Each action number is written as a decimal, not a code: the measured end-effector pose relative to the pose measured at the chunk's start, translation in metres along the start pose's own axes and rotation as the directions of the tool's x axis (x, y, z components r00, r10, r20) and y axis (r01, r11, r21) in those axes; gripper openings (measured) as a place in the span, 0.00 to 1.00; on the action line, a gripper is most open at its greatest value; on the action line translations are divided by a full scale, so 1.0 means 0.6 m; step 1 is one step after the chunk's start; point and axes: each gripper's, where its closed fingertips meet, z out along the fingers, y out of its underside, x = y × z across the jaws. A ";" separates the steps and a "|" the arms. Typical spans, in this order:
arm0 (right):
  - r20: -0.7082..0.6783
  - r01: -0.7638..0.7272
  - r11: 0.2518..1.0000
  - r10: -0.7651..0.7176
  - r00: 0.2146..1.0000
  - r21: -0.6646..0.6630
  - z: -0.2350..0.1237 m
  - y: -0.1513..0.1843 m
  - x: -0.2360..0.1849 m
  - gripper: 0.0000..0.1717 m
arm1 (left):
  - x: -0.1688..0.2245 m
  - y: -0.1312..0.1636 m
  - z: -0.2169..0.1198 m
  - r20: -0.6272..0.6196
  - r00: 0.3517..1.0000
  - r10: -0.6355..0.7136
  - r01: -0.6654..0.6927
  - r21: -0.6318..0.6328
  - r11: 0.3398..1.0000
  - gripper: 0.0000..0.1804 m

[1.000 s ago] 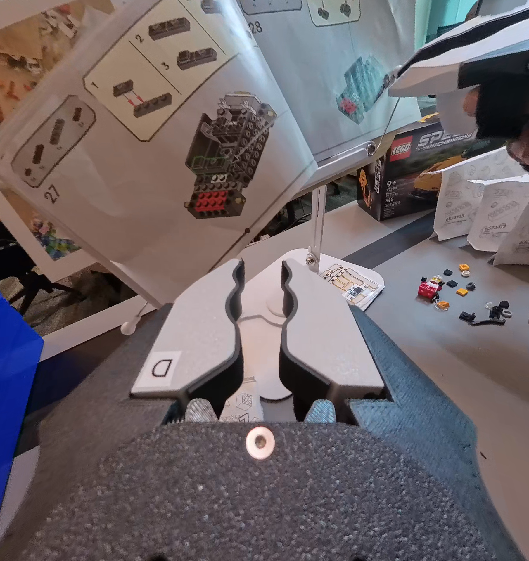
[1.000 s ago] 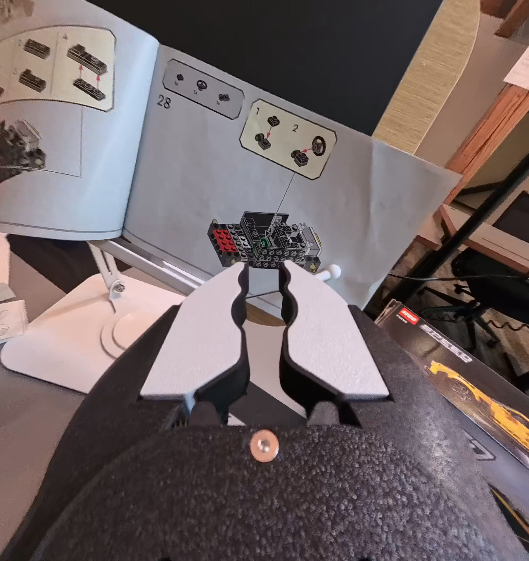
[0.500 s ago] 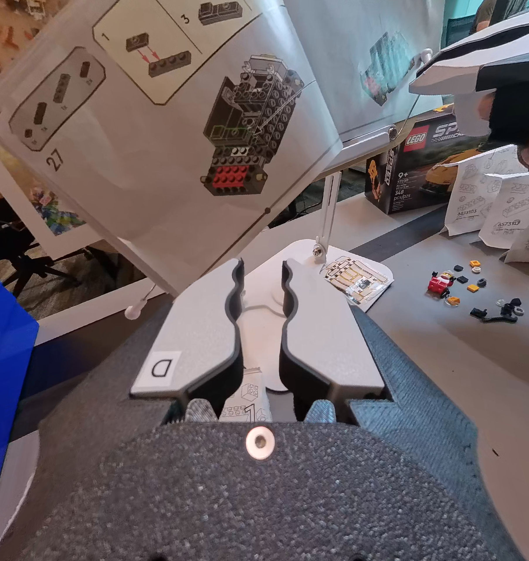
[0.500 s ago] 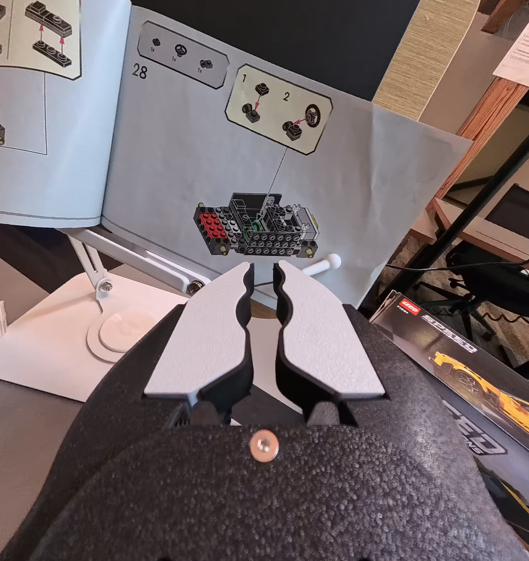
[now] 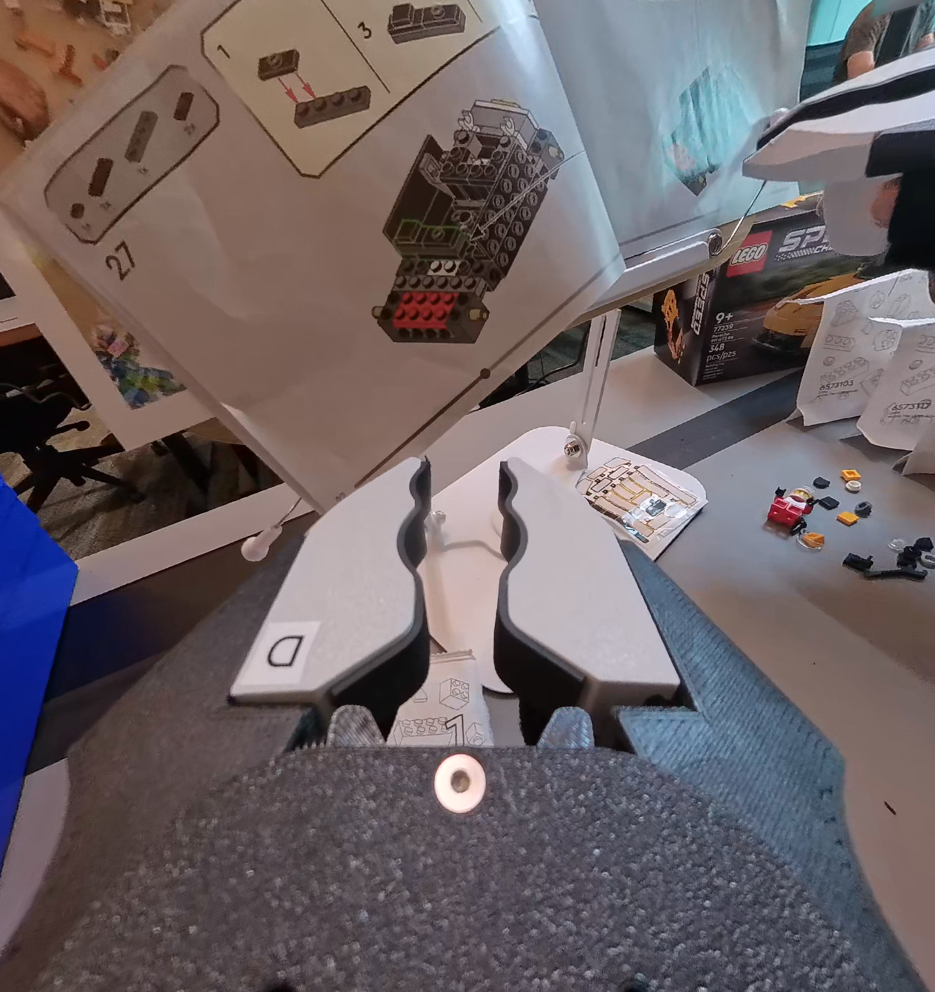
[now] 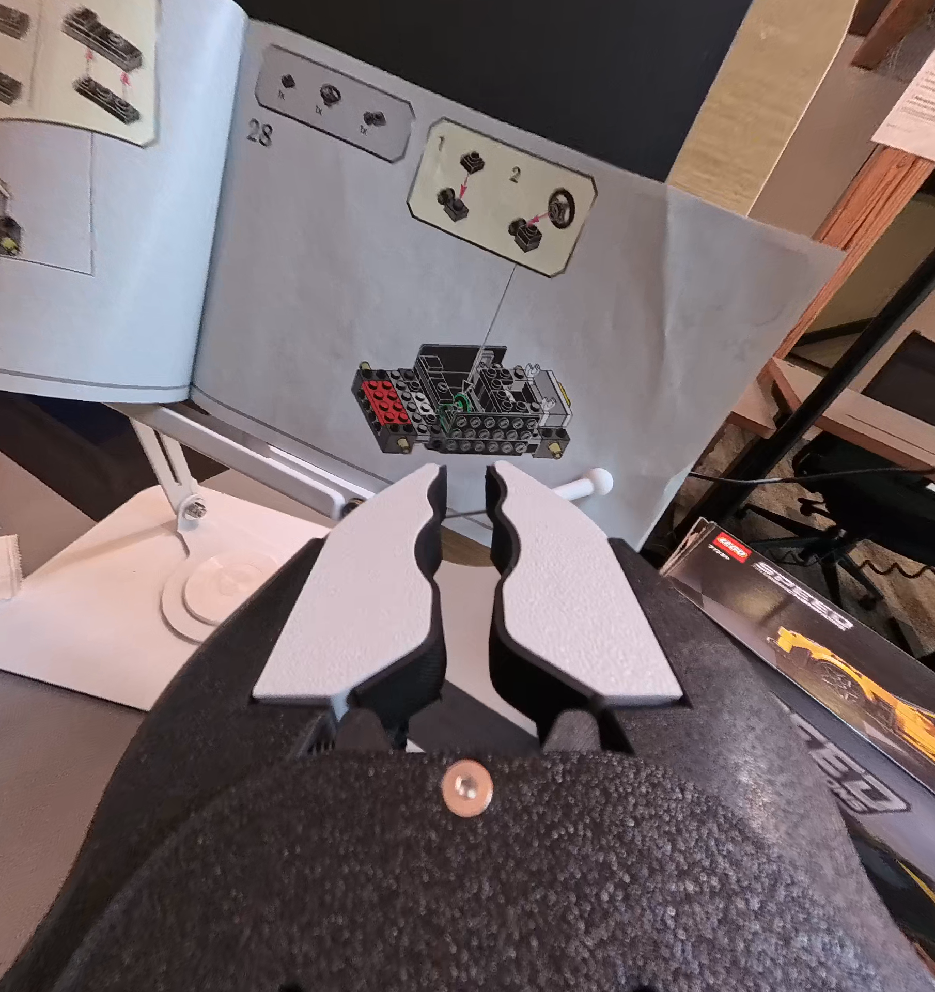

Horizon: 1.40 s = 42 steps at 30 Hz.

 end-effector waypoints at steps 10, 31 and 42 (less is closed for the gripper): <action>0.116 0.047 0.996 -0.056 0.992 0.077 -0.034 -0.037 -0.065 0.10 | -0.001 -0.001 0.000 -0.003 1.000 -0.009 0.009 0.004 1.000 0.13; 0.578 -0.010 0.921 0.253 0.776 -0.389 -0.310 0.097 -0.267 0.10 | 0.138 -0.110 -0.089 -0.398 0.895 0.199 -0.164 0.122 0.979 0.12; 0.635 0.165 0.775 0.354 0.687 -0.610 -0.406 0.227 -0.351 0.11 | 0.283 0.082 -0.216 -0.802 0.586 0.117 -0.383 -0.147 0.912 0.23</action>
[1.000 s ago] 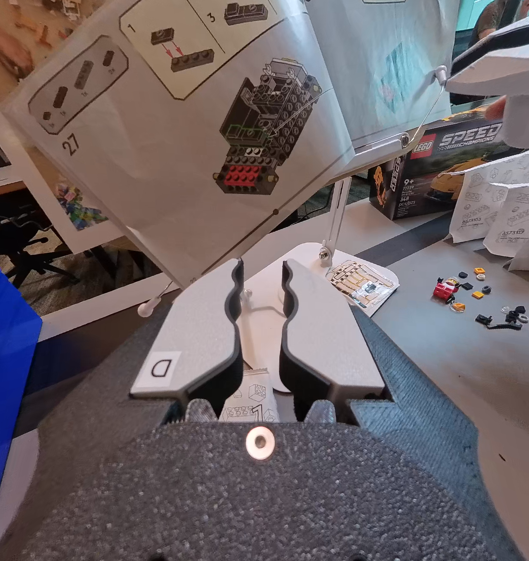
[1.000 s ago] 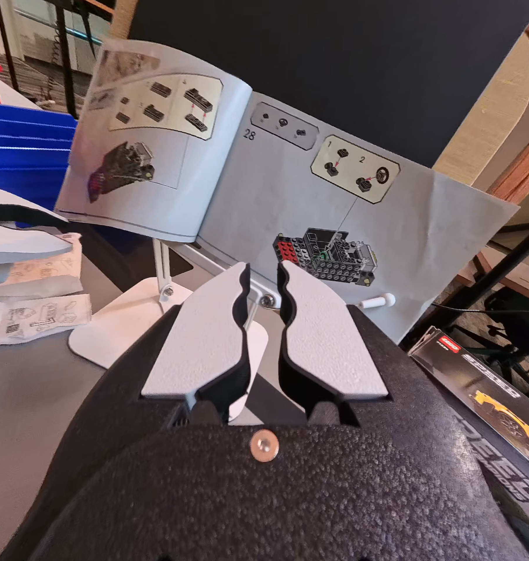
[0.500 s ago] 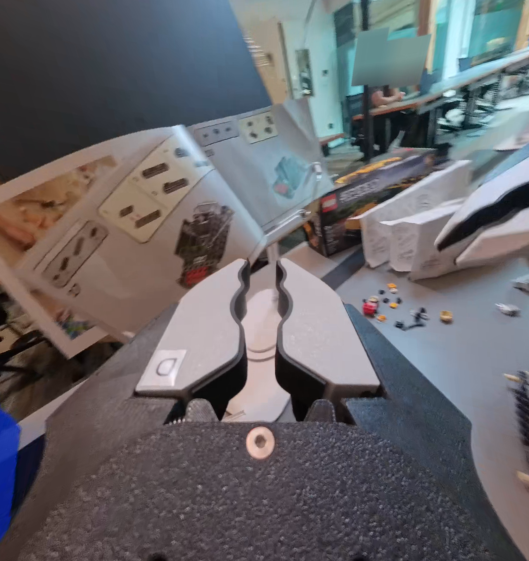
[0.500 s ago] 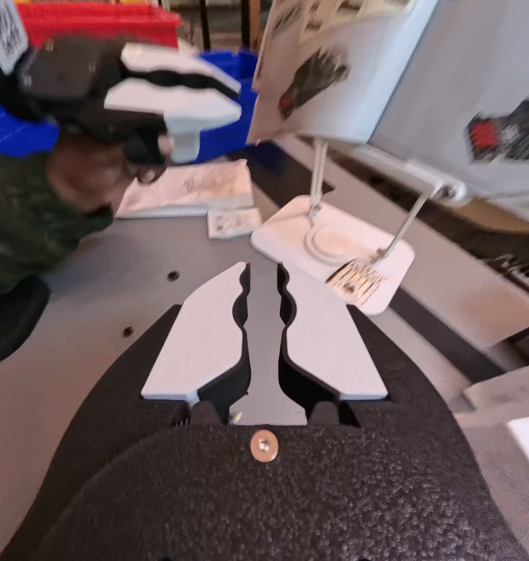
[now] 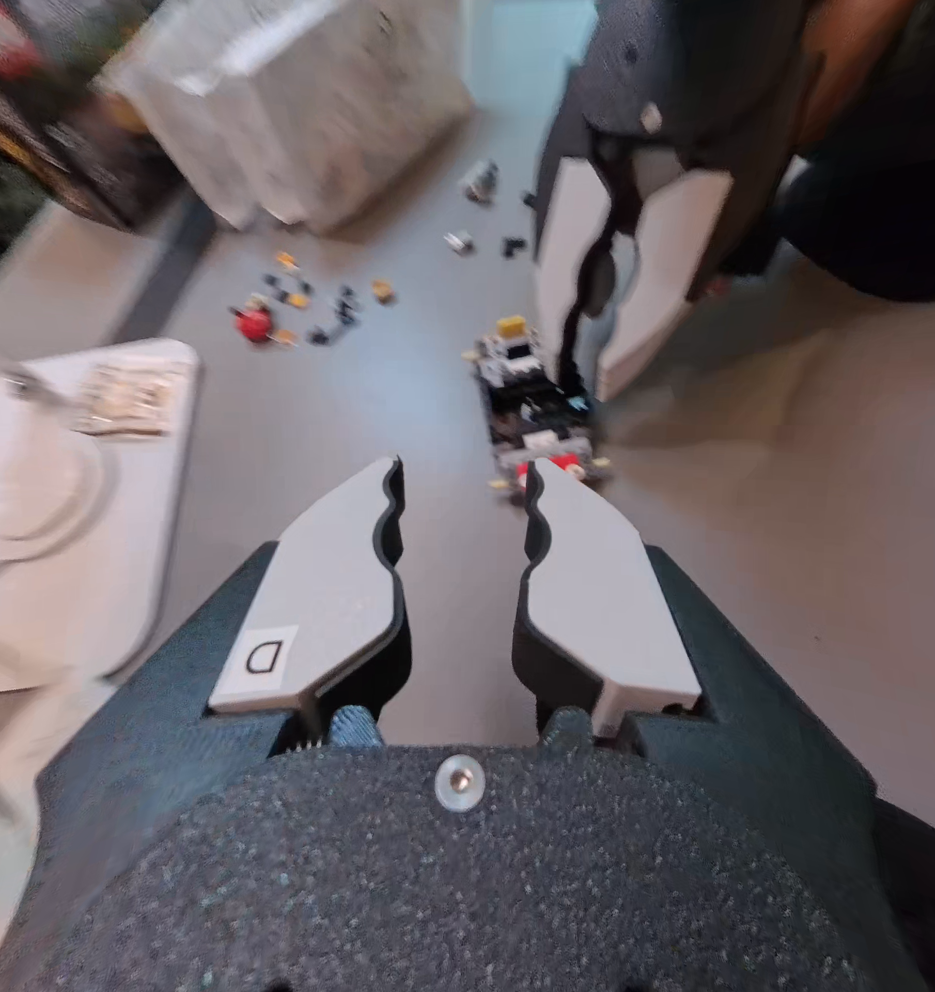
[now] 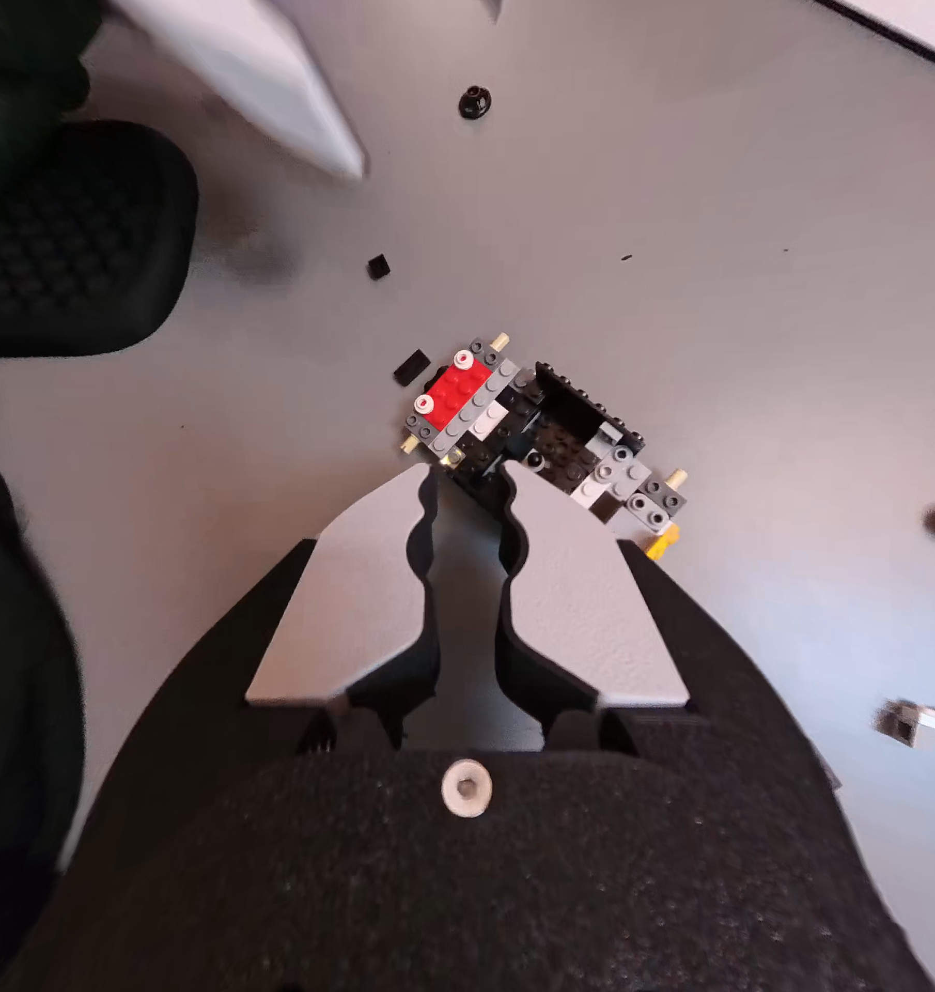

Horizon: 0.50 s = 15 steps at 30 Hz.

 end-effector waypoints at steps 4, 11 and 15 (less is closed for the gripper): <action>0.019 0.129 0.992 -0.129 0.991 0.005 -0.002 -0.020 0.006 0.09 | 0.065 0.062 0.056 -0.091 0.995 -0.042 0.030 -0.128 0.991 0.28; 0.069 0.312 0.928 -0.304 0.950 -0.202 0.017 -0.023 0.019 0.08 | 0.082 0.068 0.113 -0.066 0.993 -0.099 0.083 -0.206 0.975 0.41; 0.108 0.327 0.904 -0.308 0.945 -0.275 0.030 -0.011 0.017 0.10 | 0.079 0.069 0.120 -0.053 0.992 -0.113 0.100 -0.207 0.973 0.40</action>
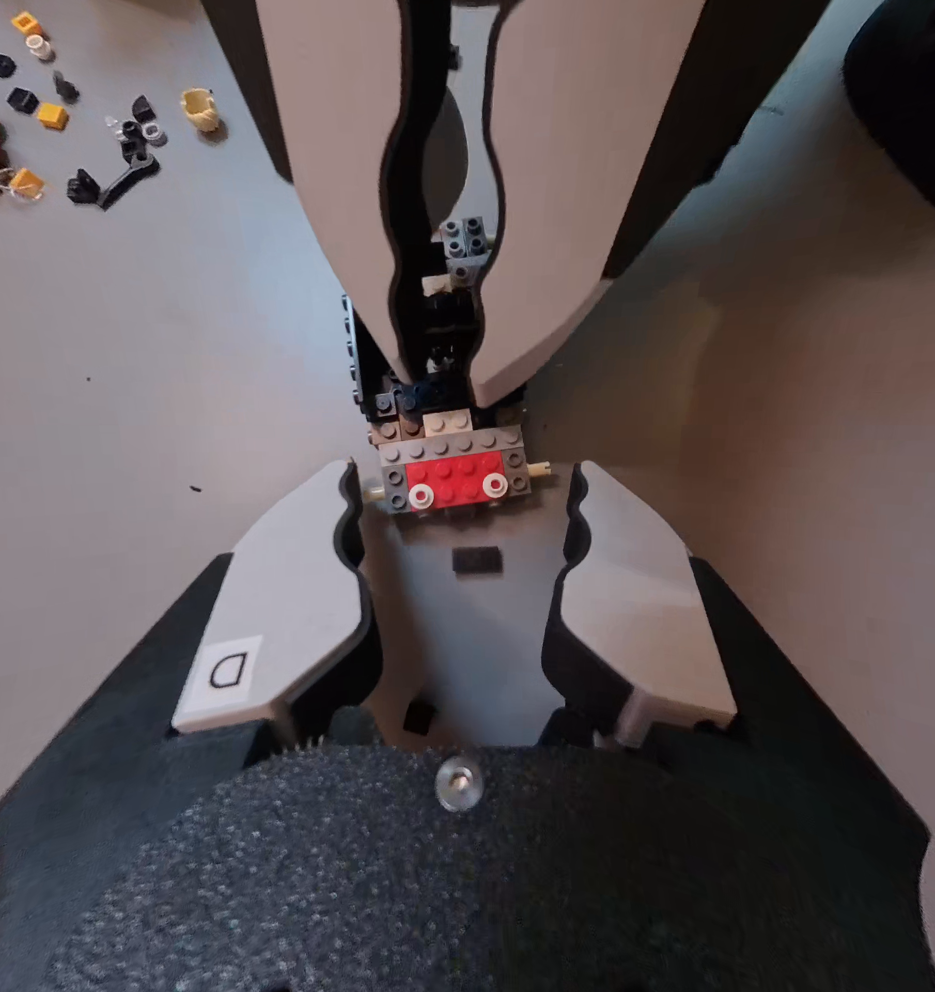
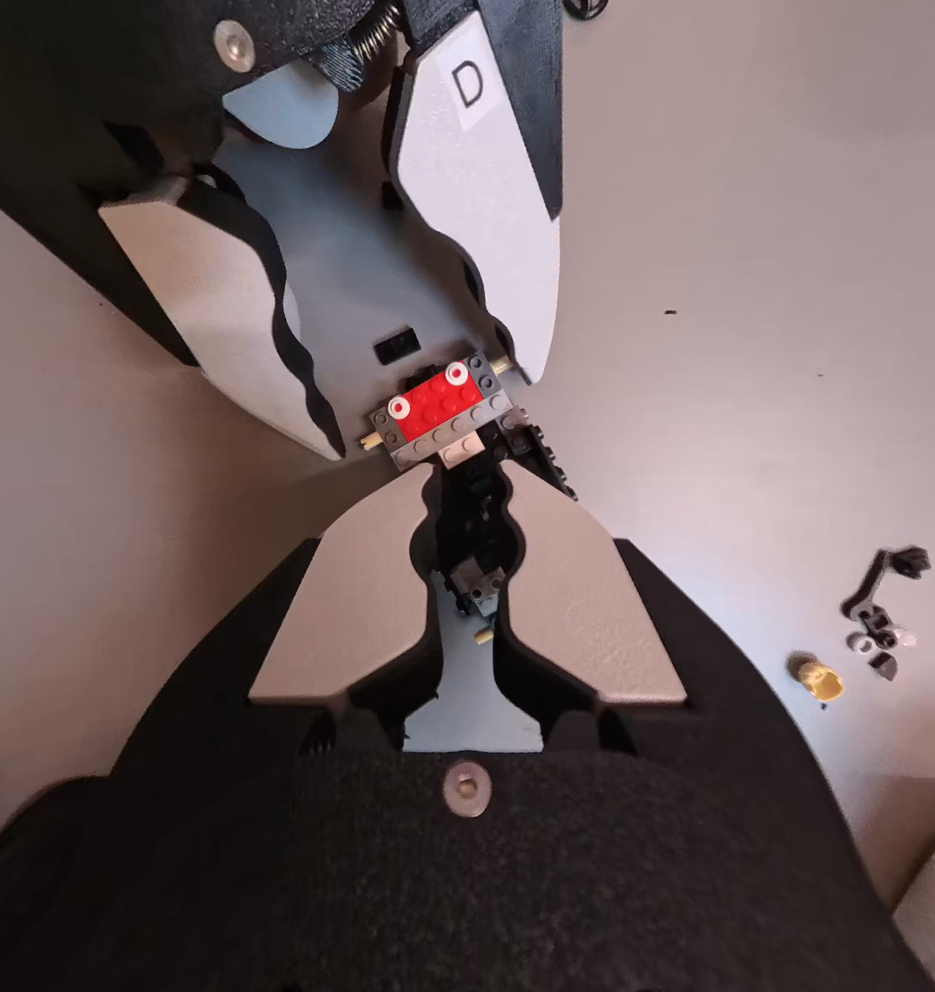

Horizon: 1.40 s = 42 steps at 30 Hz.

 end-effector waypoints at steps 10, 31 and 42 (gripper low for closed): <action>0.118 -0.100 0.992 0.108 0.987 -0.077 0.011 0.009 -0.005 0.12 | 0.005 0.001 0.007 0.016 1.000 -0.003 0.003 -0.003 1.000 0.33; 0.020 0.112 0.988 -0.115 0.993 0.104 0.001 -0.029 -0.017 0.04 | 0.003 -0.002 0.008 0.010 1.000 -0.023 0.023 -0.027 0.999 0.33; 0.021 -0.019 0.889 0.011 1.000 0.458 -0.087 -0.039 -0.021 0.04 | 0.000 0.003 -0.010 -0.033 0.999 -0.040 0.041 0.036 0.998 0.38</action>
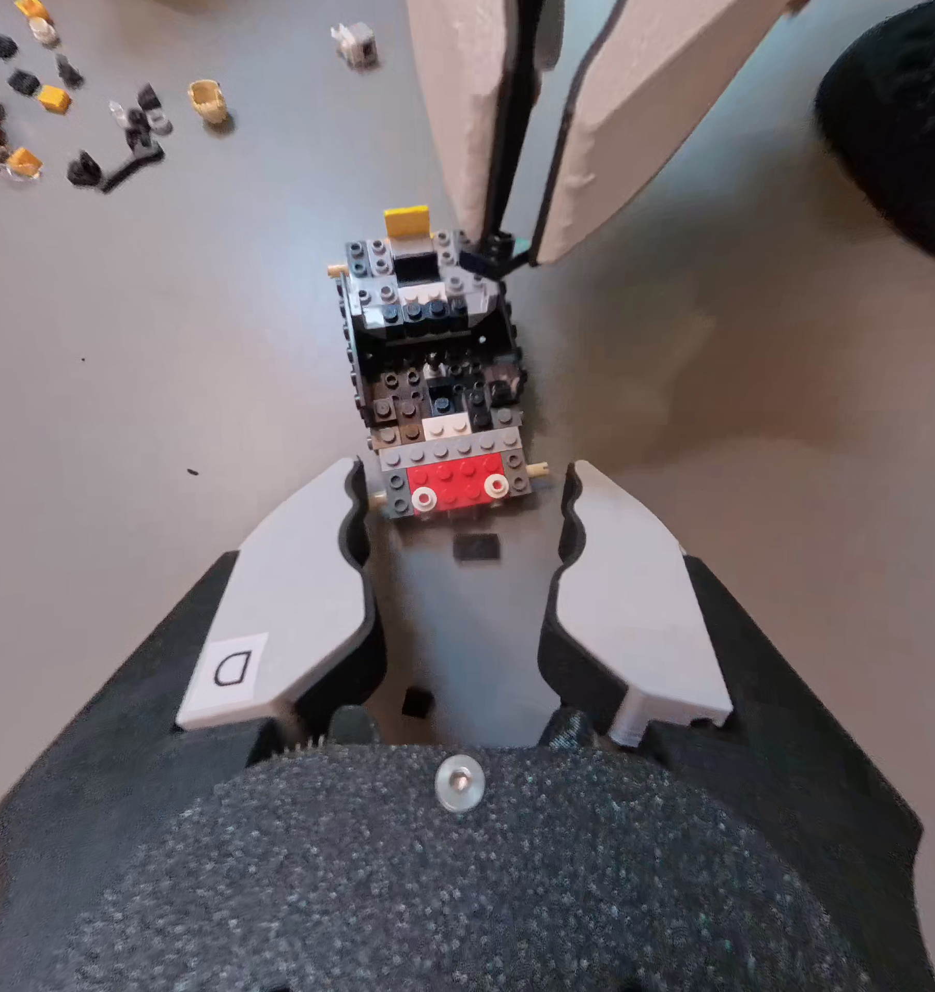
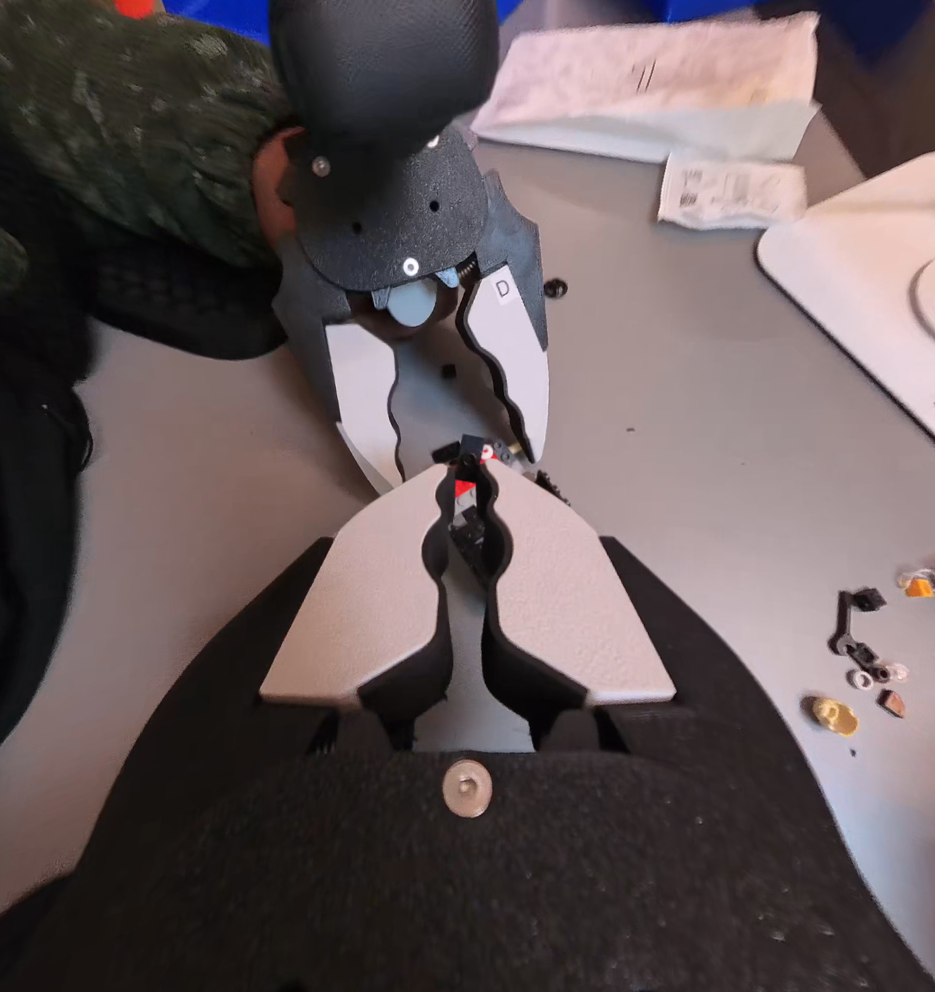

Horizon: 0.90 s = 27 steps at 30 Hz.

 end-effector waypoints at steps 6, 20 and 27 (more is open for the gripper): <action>-0.111 0.173 0.980 -0.162 0.980 0.098 -0.006 -0.020 -0.021 0.04 | 0.031 -0.066 -0.066 -0.261 0.959 -0.112 0.186 0.277 0.943 0.24; -0.333 0.537 0.843 -0.515 0.790 -0.028 -0.009 -0.029 -0.059 0.04 | 0.069 -0.106 -0.096 -0.462 0.857 -0.230 0.400 0.314 0.861 0.02; -0.402 0.370 0.927 -0.318 0.859 0.057 -0.065 -0.013 -0.024 0.10 | -0.050 -0.019 -0.303 0.293 0.898 -0.327 0.205 0.380 0.902 0.02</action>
